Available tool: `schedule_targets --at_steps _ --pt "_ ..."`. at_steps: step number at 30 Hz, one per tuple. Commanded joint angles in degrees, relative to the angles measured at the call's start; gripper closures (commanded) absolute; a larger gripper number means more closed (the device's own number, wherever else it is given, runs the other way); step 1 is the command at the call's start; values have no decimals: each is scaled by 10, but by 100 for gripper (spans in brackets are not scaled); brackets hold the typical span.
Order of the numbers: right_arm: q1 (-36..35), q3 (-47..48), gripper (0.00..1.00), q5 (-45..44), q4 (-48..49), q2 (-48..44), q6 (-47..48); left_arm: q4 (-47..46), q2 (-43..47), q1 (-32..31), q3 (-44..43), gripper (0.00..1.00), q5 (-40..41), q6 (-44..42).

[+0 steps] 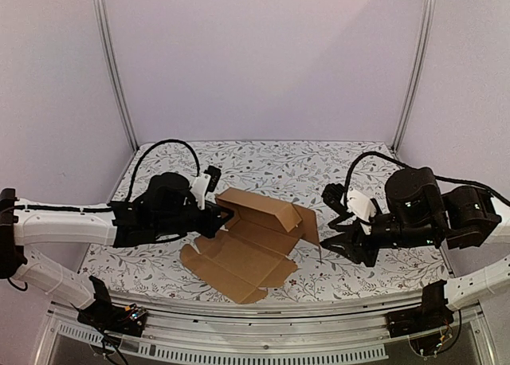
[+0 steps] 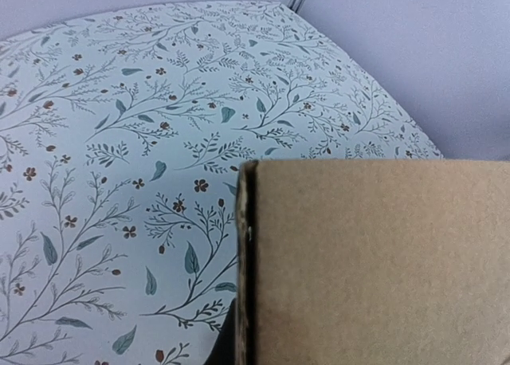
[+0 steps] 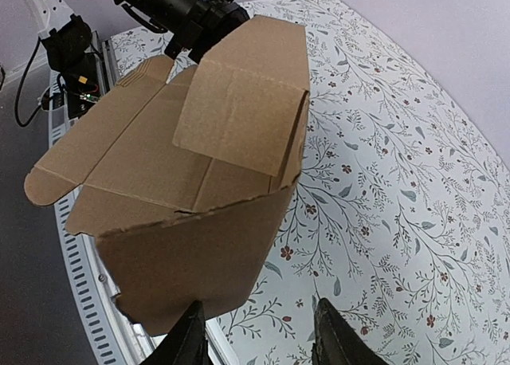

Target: Fold the paper box

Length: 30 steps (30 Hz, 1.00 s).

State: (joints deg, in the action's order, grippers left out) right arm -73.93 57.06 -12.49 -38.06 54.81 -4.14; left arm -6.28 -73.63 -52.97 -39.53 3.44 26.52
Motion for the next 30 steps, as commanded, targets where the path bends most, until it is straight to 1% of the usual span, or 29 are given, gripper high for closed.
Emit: schedule_targets --at_steps 1,11,21,22,30 --pt "-1 21 56 29 31 20 11 11 7 7 -11 100 -3 -11" --pt "21 24 57 79 75 68 14 29 -3 7 -20 100 19 -9" --pt "24 34 57 66 105 115 10 61 -8 3 -44 100 52 0" --pt "25 34 57 68 110 119 9 80 -8 2 -45 100 54 0" --pt "24 52 57 55 122 149 0 116 -10 -4 -57 100 96 13"
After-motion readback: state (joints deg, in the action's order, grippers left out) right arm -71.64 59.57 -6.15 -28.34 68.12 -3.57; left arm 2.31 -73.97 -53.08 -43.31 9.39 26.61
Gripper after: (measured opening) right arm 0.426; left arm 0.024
